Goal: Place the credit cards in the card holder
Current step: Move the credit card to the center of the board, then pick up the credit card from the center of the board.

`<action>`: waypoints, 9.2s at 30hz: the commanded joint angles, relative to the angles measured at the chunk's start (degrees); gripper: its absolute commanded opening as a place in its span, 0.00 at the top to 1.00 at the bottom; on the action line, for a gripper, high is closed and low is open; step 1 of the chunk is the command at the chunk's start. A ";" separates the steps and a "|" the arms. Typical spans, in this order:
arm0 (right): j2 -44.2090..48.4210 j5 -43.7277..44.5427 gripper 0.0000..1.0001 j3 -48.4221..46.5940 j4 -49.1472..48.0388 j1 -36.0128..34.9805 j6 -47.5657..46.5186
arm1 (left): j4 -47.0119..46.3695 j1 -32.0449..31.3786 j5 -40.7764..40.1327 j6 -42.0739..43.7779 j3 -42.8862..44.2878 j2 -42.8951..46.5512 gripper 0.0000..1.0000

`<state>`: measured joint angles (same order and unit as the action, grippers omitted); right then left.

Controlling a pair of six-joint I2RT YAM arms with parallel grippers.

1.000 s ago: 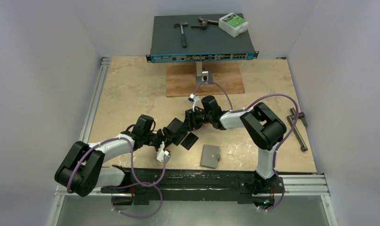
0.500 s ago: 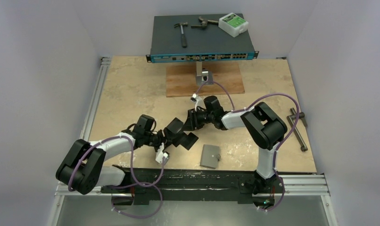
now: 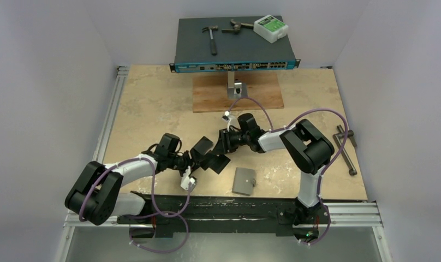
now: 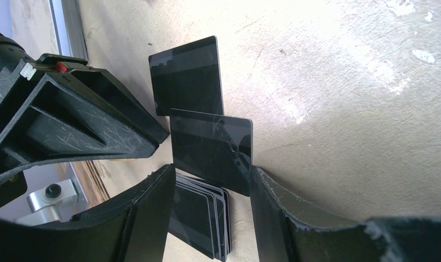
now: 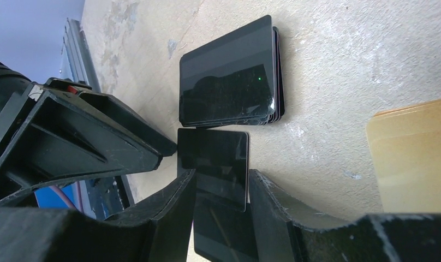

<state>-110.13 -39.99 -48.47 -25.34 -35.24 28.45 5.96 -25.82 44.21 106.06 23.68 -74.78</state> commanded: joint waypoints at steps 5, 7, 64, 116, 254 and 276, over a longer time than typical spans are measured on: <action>0.90 4.03 0.57 -1.10 9.31 -2.84 -2.55 | -2.94 -1.42 0.90 -2.60 -0.67 -0.79 0.49; 0.72 4.19 0.56 -1.10 8.78 -3.86 -1.78 | -3.55 -1.48 0.63 -3.00 -0.66 -0.98 0.49; -4.07 16.74 0.41 -11.21 10.59 -5.29 3.04 | -4.29 6.69 1.01 -7.47 6.36 -4.14 0.50; -2.03 32.50 0.43 -8.37 18.92 -7.60 6.39 | 12.76 4.97 -11.16 -29.93 19.73 -1.77 0.48; 3.40 4.94 0.66 19.06 -41.20 -2.89 30.89 | -1.91 -6.70 -12.05 -25.29 18.16 -10.55 0.46; 7.92 21.41 0.59 11.23 -5.76 -1.00 19.55 | 4.93 -6.54 -15.99 -38.57 23.66 -7.99 0.47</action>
<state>-105.67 -27.07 -33.95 -43.62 -36.32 54.04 7.66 -32.40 29.08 75.31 42.41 -84.86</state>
